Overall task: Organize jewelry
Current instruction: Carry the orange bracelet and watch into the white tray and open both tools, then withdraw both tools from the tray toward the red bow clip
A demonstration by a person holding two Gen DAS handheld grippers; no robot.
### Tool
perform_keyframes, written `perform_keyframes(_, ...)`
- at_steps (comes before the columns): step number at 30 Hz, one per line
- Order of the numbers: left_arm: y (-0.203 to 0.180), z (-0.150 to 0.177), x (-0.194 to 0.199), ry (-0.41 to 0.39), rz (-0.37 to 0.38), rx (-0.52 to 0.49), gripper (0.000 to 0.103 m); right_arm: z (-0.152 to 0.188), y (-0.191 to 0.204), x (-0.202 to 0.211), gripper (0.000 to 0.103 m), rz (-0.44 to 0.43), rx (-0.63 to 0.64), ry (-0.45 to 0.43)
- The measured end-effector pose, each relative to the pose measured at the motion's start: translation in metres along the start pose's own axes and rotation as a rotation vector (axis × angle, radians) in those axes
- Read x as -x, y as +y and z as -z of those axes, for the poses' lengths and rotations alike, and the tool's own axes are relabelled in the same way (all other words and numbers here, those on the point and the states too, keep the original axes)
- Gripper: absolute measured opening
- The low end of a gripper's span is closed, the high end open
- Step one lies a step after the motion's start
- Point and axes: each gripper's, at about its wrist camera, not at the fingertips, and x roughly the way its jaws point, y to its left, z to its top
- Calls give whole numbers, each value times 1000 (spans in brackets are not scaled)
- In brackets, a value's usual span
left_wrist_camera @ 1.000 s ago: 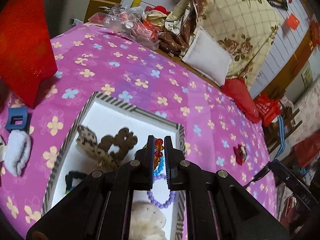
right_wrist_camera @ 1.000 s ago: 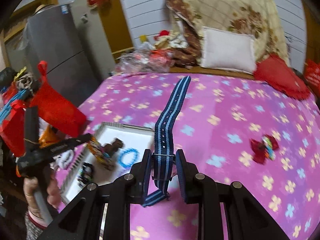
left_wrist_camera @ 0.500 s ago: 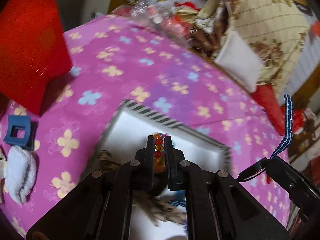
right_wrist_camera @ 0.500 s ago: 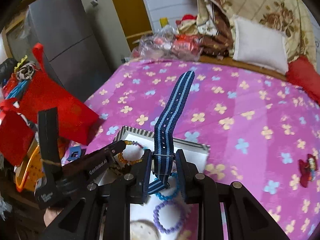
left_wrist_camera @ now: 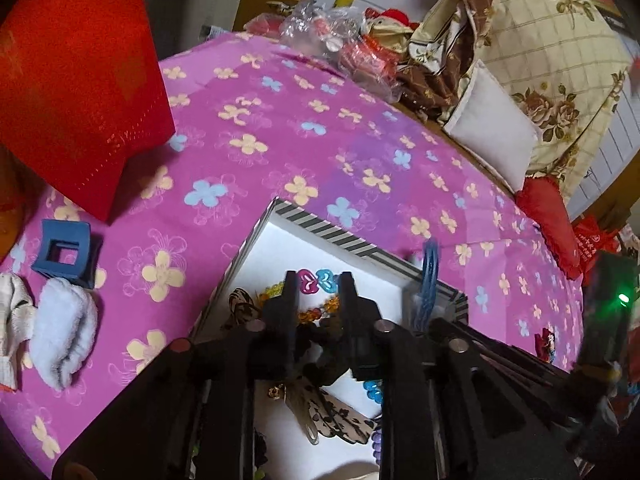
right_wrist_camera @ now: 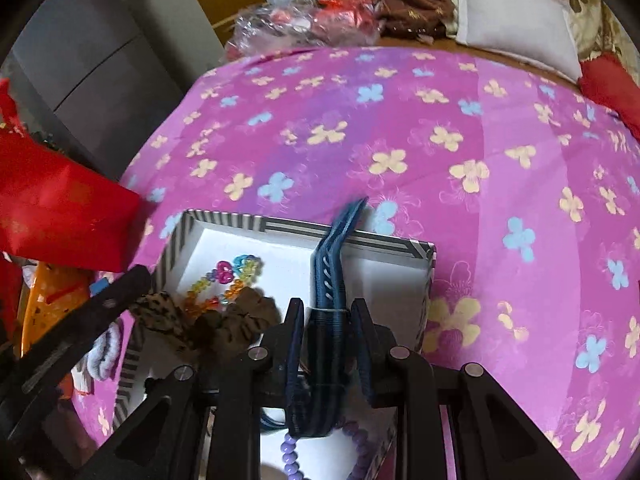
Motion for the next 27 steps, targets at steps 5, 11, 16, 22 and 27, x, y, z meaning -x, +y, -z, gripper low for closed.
perform_keyframes(5,-1,0,6,-33,-17,-12,25,-3,0,-10,23,-116,-51,53)
perform_keyframes(11,-2,2,6,-44,-64,-33,26,8,-4,3,24,16,7,30)
perform_keyframes(16,-9,7,10,-73,-106,-74,26,37,-21,36,24,35,7,-21)
perform_keyframes(22,-21,20,16,-91,-118,-121,34,83,-39,83,43,67,13,-112)
perform_keyframes(27,-42,37,23,-120,-140,-199,35,125,-58,117,44,109,28,-158)
